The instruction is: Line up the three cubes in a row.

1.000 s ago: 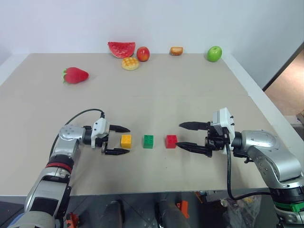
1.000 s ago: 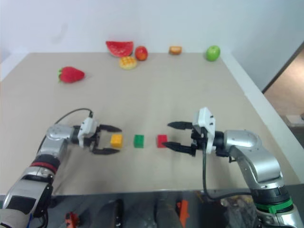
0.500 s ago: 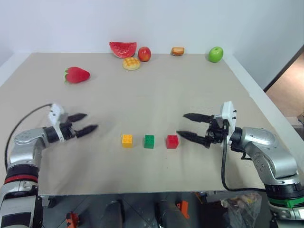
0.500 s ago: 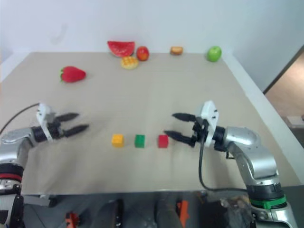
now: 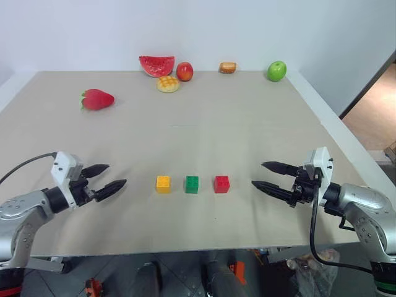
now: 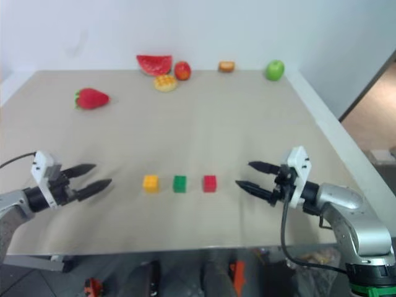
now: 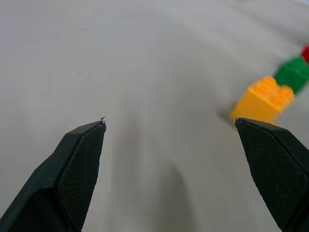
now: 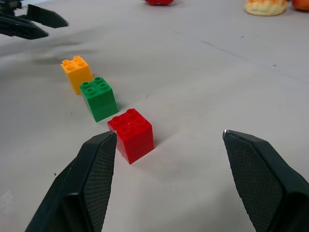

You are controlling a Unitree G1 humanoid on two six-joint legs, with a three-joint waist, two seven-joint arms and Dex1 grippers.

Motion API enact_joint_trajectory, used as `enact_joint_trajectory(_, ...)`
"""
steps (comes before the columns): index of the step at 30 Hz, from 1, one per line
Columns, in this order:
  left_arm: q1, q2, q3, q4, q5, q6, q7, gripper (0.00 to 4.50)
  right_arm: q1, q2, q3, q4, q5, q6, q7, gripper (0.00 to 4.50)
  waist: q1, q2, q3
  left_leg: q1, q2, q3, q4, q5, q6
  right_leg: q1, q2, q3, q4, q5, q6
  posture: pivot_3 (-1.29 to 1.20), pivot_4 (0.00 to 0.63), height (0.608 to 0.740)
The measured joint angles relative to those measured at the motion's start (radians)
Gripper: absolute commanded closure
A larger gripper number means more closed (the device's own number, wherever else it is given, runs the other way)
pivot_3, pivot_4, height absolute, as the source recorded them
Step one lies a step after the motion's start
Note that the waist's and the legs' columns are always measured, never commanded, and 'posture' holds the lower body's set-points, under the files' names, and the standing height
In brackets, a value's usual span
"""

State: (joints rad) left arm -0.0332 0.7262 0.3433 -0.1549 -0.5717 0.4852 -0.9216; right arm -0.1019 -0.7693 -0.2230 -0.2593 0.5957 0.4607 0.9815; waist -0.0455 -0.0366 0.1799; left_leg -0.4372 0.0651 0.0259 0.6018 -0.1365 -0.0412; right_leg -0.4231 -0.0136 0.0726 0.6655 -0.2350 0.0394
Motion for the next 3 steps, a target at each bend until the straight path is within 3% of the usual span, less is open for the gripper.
enact_joint_trajectory(3,-0.002,0.001,0.002,0.015,0.0,-0.007,-0.007,0.05,0.011,0.001,0.002,-0.001,-0.001,0.0,-0.001,0.87,0.0,0.0,0.0,0.0,-0.002,0.001,0.002,0.0,0.0,-0.002,-0.004,-0.001,-0.002,0.0,0.0,0.0,0.15,0.74)
